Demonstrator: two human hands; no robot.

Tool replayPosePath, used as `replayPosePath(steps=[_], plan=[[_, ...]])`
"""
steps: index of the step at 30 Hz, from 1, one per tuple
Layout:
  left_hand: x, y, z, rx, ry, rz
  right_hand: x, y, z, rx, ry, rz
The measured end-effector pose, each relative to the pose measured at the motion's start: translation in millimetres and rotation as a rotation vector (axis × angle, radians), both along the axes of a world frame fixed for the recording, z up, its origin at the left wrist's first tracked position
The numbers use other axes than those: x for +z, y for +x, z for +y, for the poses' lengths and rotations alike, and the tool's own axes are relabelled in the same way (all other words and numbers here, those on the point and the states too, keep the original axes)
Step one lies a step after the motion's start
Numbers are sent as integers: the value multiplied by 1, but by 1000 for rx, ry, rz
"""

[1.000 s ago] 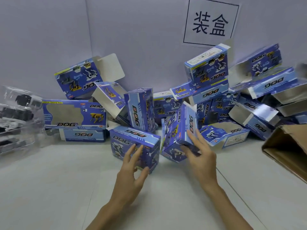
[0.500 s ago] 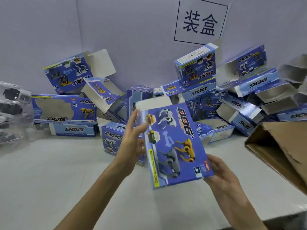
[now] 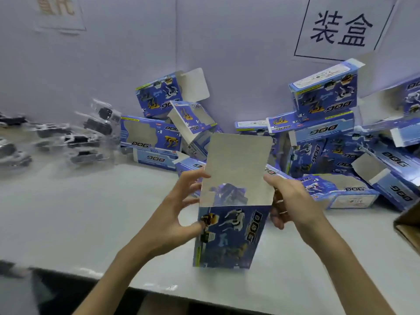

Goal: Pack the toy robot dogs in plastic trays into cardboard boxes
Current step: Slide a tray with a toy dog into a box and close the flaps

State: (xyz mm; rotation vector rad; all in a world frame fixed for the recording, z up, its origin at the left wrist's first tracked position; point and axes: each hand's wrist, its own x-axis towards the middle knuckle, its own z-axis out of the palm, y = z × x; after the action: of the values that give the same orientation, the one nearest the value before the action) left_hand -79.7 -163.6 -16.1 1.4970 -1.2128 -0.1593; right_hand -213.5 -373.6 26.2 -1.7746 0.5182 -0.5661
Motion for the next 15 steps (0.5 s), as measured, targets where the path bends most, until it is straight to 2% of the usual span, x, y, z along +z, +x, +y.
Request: replayPosePath(steps=[3,6,10,15], plan=[[-9,-3,14,-22,-18,140,-2,9,13,44,-16,107],[-15,-5,23,93,-106,228,-4,13,23,66,-23,130],[2,1,24,424,-203,83,-12,15,40,93,0,109],[24,20,25,391,45,49,-19,14,47,35,65,57]])
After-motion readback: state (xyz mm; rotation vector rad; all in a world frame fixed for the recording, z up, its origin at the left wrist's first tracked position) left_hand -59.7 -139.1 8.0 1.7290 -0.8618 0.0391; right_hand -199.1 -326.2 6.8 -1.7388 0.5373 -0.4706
